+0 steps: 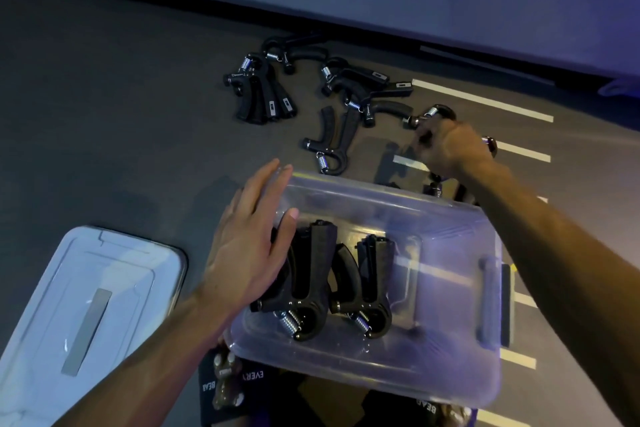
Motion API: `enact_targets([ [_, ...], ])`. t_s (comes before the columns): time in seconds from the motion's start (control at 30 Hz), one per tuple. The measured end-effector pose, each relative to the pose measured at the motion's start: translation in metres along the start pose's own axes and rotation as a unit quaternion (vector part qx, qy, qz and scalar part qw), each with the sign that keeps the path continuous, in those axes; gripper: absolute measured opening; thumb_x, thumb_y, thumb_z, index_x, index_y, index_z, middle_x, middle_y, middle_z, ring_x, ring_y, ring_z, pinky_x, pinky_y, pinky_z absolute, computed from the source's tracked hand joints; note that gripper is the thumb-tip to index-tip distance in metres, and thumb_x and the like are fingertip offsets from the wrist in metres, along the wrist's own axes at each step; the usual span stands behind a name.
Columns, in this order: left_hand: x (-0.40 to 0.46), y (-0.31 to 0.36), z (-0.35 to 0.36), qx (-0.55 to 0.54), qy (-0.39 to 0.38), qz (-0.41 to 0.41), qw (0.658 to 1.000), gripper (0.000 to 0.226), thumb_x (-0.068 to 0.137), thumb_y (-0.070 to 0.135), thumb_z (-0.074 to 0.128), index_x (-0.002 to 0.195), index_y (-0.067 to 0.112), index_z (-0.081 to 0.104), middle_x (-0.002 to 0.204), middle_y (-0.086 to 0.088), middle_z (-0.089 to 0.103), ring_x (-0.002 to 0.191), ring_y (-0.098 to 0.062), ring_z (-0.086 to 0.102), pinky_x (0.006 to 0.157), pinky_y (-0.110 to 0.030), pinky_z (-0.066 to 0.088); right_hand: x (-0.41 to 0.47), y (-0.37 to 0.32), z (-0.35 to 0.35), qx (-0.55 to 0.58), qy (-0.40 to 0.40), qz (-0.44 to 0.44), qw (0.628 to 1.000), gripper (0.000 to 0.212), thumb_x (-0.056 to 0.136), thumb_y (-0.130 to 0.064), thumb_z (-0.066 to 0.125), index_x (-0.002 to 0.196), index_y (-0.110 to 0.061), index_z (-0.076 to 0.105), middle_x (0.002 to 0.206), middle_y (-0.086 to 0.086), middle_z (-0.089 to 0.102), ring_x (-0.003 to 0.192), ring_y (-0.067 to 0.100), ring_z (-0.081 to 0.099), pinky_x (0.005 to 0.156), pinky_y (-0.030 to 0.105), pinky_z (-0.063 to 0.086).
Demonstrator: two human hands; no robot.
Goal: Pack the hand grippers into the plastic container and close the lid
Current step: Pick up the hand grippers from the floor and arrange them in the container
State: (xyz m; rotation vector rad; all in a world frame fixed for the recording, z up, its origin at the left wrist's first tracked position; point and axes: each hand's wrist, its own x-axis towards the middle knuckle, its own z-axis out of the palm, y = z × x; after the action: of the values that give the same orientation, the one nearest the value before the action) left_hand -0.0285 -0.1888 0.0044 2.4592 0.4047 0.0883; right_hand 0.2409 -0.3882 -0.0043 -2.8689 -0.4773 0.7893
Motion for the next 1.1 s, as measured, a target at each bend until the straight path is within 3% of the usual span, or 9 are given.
enact_targets([
  [0.17, 0.002, 0.003, -0.002, -0.003, -0.003, -0.006, 1.0, 0.051, 0.106, 0.031, 0.045, 0.154, 0.017, 0.041, 0.161, 0.001, 0.034, 0.146, -0.017, 0.037, 0.117, -0.039, 0.034, 0.032, 0.015, 0.021, -0.045, -0.056, 0.083, 0.994, 0.032, 0.093, -0.029, 0.059, 0.122, -0.017, 0.06, 0.106, 0.013, 0.066, 0.099, 0.033, 0.063, 0.094, 0.048, 0.052],
  [0.33, 0.002, 0.003, -0.003, -0.01, -0.002, -0.01, 1.0, 0.049, 0.106, 0.028, 0.046, 0.154, 0.016, 0.042, 0.16, 0.0, 0.035, 0.145, -0.017, 0.038, 0.117, -0.041, 0.035, 0.038, 0.021, 0.025, -0.041, -0.045, 0.079, 0.995, 0.039, 0.087, -0.027, 0.071, 0.124, -0.021, 0.06, 0.104, 0.012, 0.064, 0.096, 0.032, 0.063, 0.093, 0.049, 0.053],
  [0.4, 0.003, 0.003, -0.003, -0.01, -0.004, -0.01, 1.0, 0.051, 0.105, 0.031, 0.044, 0.154, 0.016, 0.042, 0.16, 0.001, 0.035, 0.145, -0.017, 0.038, 0.116, -0.042, 0.036, 0.033, 0.024, 0.021, -0.021, 0.018, 0.057, 0.998, 0.027, 0.088, -0.032, 0.071, 0.111, -0.021, 0.061, 0.096, 0.011, 0.064, 0.086, 0.031, 0.064, 0.084, 0.048, 0.056],
  [0.5, 0.003, 0.003, -0.003, -0.009, -0.005, -0.009, 1.0, 0.051, 0.105, 0.033, 0.042, 0.154, 0.016, 0.041, 0.161, 0.001, 0.034, 0.146, -0.016, 0.036, 0.117, -0.043, 0.035, 0.016, 0.026, 0.011, 0.012, 0.153, -0.011, 0.988, 0.013, 0.095, -0.038, 0.062, 0.094, -0.028, 0.054, 0.078, 0.003, 0.06, 0.065, 0.021, 0.057, 0.06, 0.029, 0.046],
  [0.6, 0.002, 0.001, -0.002, -0.01, -0.004, -0.009, 1.0, 0.05, 0.107, 0.033, 0.042, 0.154, 0.017, 0.04, 0.161, 0.003, 0.032, 0.147, -0.016, 0.035, 0.117, -0.045, 0.035, -0.009, 0.025, -0.004, 0.08, 0.207, -0.116, 0.968, 0.009, 0.098, -0.033, 0.056, 0.106, -0.03, 0.06, 0.089, -0.001, 0.069, 0.068, 0.011, 0.06, 0.061, 0.022, 0.04],
  [0.73, 0.001, 0.0, -0.002, -0.008, -0.002, -0.004, 1.0, 0.05, 0.107, 0.031, 0.044, 0.155, 0.018, 0.038, 0.162, 0.002, 0.032, 0.147, -0.018, 0.035, 0.117, -0.046, 0.035, -0.056, 0.018, -0.028, 0.243, 0.252, -0.162, 0.923, 0.017, 0.095, -0.044, 0.059, 0.103, -0.03, 0.054, 0.085, -0.007, 0.073, 0.079, 0.018, 0.066, 0.067, 0.032, 0.046],
  [0.83, 0.001, 0.002, -0.002, 0.006, 0.0, -0.001, 1.0, 0.051, 0.106, 0.028, 0.046, 0.156, 0.017, 0.038, 0.162, 0.001, 0.032, 0.147, -0.019, 0.036, 0.116, -0.046, 0.035, -0.095, 0.012, -0.05, 0.37, 0.24, -0.206, 0.873, 0.008, 0.092, -0.043, 0.066, 0.093, -0.04, 0.059, 0.078, -0.018, 0.071, 0.074, 0.003, 0.064, 0.07, 0.027, 0.051],
  [0.93, 0.0, 0.004, -0.003, 0.007, -0.001, 0.0, 1.0, 0.052, 0.106, 0.027, 0.047, 0.156, 0.016, 0.038, 0.162, 0.0, 0.033, 0.146, -0.021, 0.036, 0.116, -0.047, 0.035, -0.13, 0.01, -0.064, 0.416, 0.2, -0.242, 0.854, 0.013, 0.092, -0.038, 0.069, 0.099, -0.028, 0.068, 0.081, -0.019, 0.067, 0.074, -0.005, 0.06, 0.07, 0.013, 0.049],
  [1.1, -0.001, 0.005, -0.003, 0.011, 0.005, -0.002, 1.0, 0.052, 0.106, 0.028, 0.047, 0.155, 0.016, 0.038, 0.161, 0.0, 0.033, 0.145, -0.022, 0.037, 0.115, -0.047, 0.036, -0.162, 0.002, -0.061, 0.364, -0.033, -0.29, 0.884, 0.023, 0.091, -0.033, 0.066, 0.097, -0.012, 0.072, 0.086, 0.0, 0.074, 0.076, 0.005, 0.067, 0.071, 0.021, 0.055],
])
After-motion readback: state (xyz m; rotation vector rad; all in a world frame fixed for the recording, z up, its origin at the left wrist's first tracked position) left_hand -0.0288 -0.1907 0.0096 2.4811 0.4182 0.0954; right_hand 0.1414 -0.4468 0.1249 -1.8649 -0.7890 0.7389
